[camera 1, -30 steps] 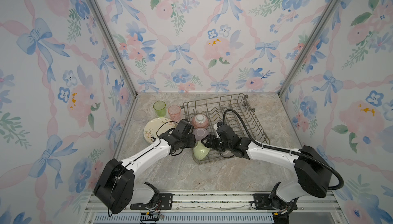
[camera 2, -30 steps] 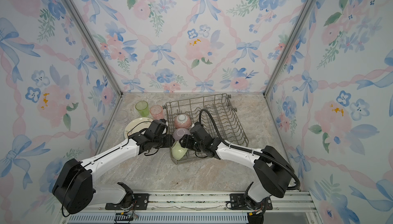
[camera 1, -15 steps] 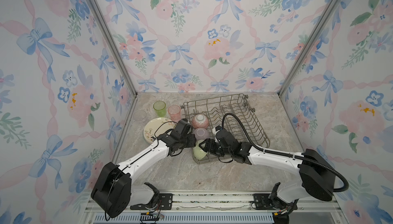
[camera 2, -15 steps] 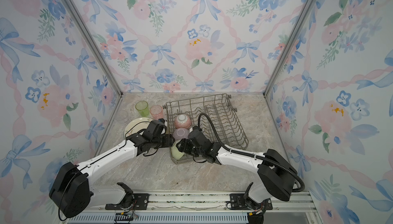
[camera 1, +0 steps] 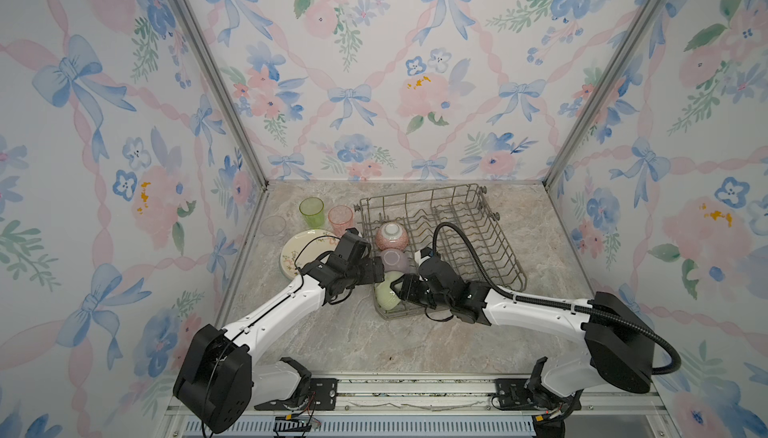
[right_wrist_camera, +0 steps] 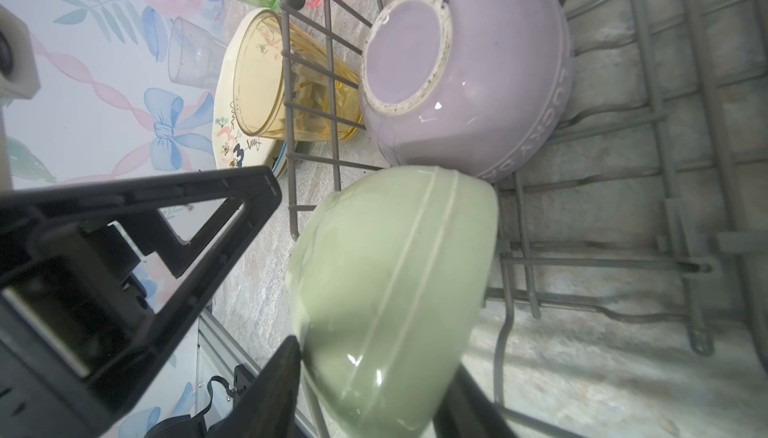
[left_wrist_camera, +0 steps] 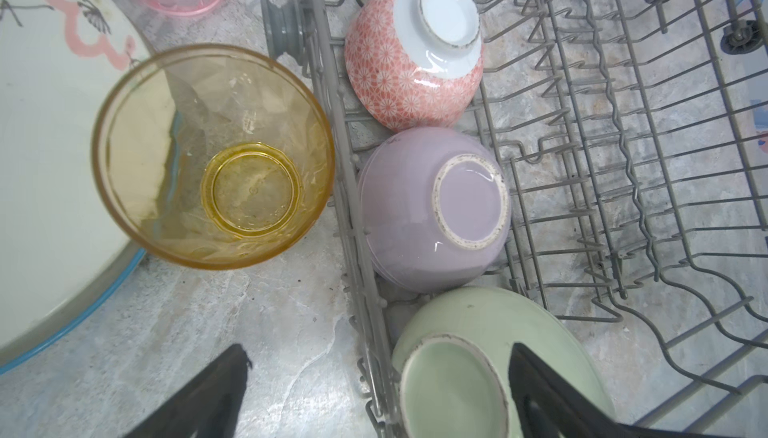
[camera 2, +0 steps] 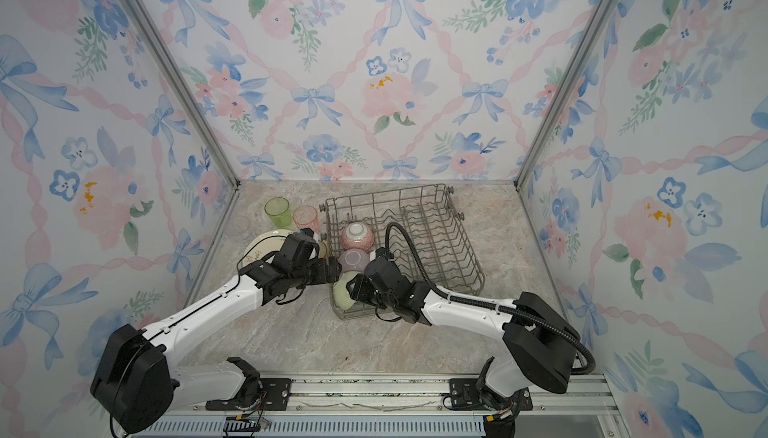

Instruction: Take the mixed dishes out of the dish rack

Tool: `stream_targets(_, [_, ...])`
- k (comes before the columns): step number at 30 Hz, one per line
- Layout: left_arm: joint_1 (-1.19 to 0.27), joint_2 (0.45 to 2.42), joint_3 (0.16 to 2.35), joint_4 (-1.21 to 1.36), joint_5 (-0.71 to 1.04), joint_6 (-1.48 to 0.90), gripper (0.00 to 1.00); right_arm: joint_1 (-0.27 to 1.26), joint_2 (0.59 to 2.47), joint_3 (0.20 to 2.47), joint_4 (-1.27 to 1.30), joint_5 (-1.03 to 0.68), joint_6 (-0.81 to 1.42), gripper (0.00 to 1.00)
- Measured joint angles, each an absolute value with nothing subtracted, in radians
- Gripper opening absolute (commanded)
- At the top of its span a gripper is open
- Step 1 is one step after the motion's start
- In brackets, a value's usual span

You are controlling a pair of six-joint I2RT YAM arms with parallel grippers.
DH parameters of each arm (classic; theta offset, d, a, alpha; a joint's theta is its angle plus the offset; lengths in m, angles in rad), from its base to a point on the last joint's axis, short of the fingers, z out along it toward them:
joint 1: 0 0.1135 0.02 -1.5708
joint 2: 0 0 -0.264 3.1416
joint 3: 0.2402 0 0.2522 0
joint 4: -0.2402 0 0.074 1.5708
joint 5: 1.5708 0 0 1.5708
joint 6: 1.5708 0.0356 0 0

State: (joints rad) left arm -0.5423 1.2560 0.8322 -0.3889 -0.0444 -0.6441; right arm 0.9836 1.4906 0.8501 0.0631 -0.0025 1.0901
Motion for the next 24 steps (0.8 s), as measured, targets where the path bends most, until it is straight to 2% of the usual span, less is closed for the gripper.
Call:
stream_targets(3, [-0.542,1.256,0.832,-0.389,-0.044,-0.644,0.98,0.984,1.491,0.85,0.075,0.005,1.092,0.45])
stream_targets(6, [-0.542,1.256,0.832,-0.389,-0.044,-0.644,0.98,0.984,1.491,0.85,0.091,0.013,1.085,0.38])
stream_targets(24, [-0.54,1.222,0.814,-0.389,-0.044,-0.644,0.98,0.986,1.562,0.881,0.168,0.05,1.068,0.38])
